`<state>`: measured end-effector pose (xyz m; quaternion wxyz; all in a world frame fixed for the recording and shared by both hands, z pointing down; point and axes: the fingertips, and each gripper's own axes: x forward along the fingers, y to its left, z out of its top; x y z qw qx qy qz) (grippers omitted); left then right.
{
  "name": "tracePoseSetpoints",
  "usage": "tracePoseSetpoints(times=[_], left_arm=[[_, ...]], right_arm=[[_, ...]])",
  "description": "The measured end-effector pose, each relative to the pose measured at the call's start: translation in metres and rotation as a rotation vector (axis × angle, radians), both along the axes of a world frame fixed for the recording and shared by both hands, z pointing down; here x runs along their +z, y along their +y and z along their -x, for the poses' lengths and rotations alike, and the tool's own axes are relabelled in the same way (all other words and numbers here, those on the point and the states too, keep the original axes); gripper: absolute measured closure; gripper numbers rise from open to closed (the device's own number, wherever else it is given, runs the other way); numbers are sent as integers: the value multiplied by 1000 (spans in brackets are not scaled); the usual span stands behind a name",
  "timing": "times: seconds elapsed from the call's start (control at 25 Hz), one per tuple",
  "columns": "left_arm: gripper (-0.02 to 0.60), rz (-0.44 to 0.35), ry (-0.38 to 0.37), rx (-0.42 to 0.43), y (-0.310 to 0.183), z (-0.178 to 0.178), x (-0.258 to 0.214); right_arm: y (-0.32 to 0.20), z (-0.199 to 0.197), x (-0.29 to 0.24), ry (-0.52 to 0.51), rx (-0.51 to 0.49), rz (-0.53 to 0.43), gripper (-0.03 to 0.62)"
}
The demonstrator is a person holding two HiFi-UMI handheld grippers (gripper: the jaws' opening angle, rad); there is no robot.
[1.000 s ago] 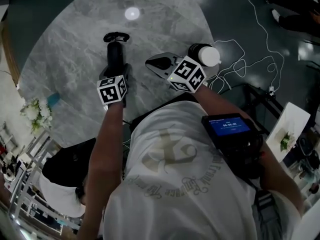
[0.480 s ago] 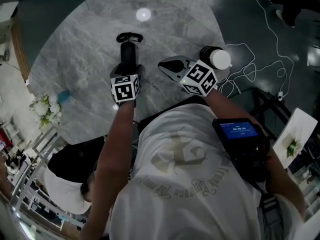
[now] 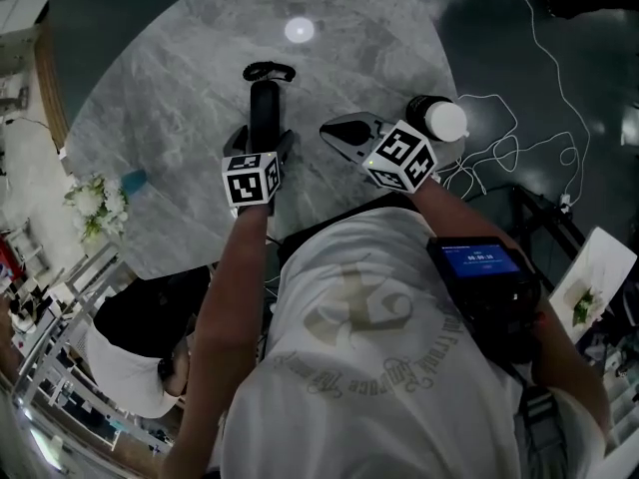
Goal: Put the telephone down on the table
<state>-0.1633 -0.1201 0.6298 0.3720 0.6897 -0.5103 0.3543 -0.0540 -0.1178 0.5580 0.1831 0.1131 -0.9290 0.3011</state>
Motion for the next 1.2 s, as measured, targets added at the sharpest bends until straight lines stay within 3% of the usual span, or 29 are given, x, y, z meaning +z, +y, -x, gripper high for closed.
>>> tracePoseSetpoints(times=[0.36,0.52,0.72,1.2], left_arm=[[178,-40,66,-7,8,-3,-14],[190,-68,49,-27,10,7,-19],[277,-118,33,-59,11,16,-28],[422,-239,120,-203,65,34,-61]], right_arm=[[2,1,0,1,-22,-10,579],[1,4,1,7,-37,-23,579],[-2,3,3,21,-39,-30,579],[4,1,-30,45,4,-108,579]])
